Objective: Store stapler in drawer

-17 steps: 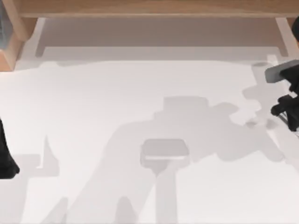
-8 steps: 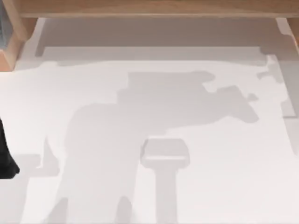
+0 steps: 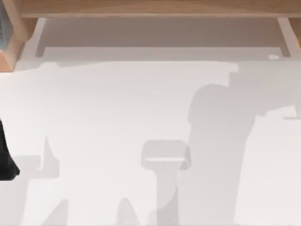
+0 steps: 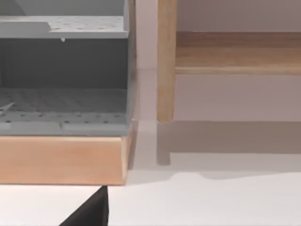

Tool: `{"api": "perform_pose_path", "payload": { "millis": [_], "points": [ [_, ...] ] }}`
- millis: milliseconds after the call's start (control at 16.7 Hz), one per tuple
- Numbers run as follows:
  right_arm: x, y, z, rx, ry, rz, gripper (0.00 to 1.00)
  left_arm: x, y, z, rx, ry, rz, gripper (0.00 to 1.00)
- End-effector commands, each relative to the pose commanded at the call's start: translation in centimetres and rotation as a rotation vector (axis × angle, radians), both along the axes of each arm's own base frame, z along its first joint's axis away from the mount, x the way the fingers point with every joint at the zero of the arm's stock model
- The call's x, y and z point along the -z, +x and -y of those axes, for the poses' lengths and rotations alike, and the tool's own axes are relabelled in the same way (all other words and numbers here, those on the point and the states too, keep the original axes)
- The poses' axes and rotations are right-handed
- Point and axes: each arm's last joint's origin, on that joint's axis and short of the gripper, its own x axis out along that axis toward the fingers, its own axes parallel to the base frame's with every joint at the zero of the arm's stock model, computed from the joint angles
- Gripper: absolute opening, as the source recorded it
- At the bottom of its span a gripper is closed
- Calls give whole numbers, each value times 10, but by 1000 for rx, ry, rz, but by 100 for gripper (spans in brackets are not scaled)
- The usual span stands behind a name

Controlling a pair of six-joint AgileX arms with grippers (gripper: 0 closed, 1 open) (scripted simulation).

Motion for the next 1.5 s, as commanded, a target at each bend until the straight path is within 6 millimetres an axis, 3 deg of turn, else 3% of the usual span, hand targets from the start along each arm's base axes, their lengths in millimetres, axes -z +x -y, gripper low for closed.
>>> {"api": "perform_pose_path", "payload": {
  "millis": [240,360,960,1500],
  "points": [
    [65,12,21,16,31,-146,0,0,0,0,0,0,0,100],
    [79,13,21,15,39,-188,0,0,0,0,0,0,0,100],
    [83,15,15,-8,9,-206,0,0,0,0,0,0,0,100],
    [89,13,22,7,51,-179,0,0,0,0,0,0,0,100]
  ]
}}
